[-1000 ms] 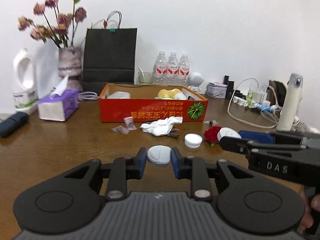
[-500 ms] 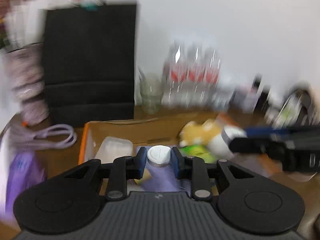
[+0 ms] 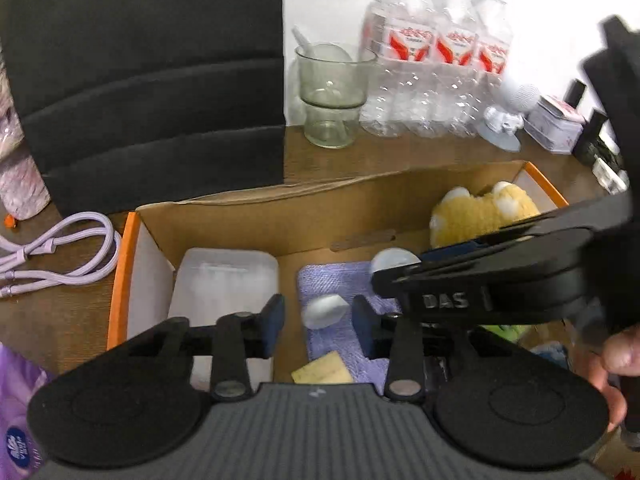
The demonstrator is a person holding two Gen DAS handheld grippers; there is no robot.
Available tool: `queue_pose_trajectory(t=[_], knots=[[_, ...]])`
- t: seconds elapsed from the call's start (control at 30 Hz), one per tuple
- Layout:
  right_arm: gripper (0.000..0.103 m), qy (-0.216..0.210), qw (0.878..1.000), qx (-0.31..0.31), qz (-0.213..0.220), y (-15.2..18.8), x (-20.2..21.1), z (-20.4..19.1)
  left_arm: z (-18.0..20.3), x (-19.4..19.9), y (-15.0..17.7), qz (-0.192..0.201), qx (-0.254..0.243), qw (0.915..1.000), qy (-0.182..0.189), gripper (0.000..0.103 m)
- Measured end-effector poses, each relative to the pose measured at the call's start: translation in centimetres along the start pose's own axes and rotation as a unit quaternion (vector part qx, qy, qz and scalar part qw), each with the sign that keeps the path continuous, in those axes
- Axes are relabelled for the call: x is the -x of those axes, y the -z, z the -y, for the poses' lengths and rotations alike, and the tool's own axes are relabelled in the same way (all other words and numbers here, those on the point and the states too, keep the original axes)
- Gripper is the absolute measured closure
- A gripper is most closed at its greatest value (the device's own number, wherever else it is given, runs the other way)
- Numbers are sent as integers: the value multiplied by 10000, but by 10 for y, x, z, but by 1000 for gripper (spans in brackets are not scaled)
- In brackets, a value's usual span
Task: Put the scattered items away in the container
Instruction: 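Carry the white cap and white lid into the cardboard box and open both grippers, then lift both open grippers out of the box toward the remaining items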
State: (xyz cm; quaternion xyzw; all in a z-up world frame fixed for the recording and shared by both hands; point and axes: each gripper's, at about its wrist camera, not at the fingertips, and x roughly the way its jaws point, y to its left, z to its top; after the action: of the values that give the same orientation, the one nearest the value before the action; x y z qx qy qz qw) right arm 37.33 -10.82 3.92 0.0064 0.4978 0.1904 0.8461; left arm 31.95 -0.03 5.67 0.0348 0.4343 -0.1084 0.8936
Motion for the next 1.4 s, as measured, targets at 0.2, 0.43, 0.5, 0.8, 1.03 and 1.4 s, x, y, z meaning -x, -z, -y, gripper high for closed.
queue_pose_trajectory(t=[0.2, 0.43, 0.5, 0.8, 1.03, 1.4], knots=[[39, -102, 9991, -347, 234, -6, 48, 5, -15, 42, -4, -3, 320, 9994, -128, 64], [14, 418, 9976, -555, 46, 8, 120, 15, -18, 76, -4, -559, 934, 9925, -553, 32], [14, 550, 9969, -564, -63, 17, 132, 16, -18, 85, 0, -683, 1173, 9893, -527, 25], [12, 606, 9960, -553, 352, 82, 173, 3, 18, 148, 34, 556, 971, 9853, -1294, 4], [12, 652, 9710, 46, 2298, 152, 191, -18, 41, 185, 106, 2609, 613, 9584, -981, 0], [12, 809, 9646, 119, 2505, 187, 206, -35, 49, 195, 144, 2513, 483, 9594, -1182, 0]])
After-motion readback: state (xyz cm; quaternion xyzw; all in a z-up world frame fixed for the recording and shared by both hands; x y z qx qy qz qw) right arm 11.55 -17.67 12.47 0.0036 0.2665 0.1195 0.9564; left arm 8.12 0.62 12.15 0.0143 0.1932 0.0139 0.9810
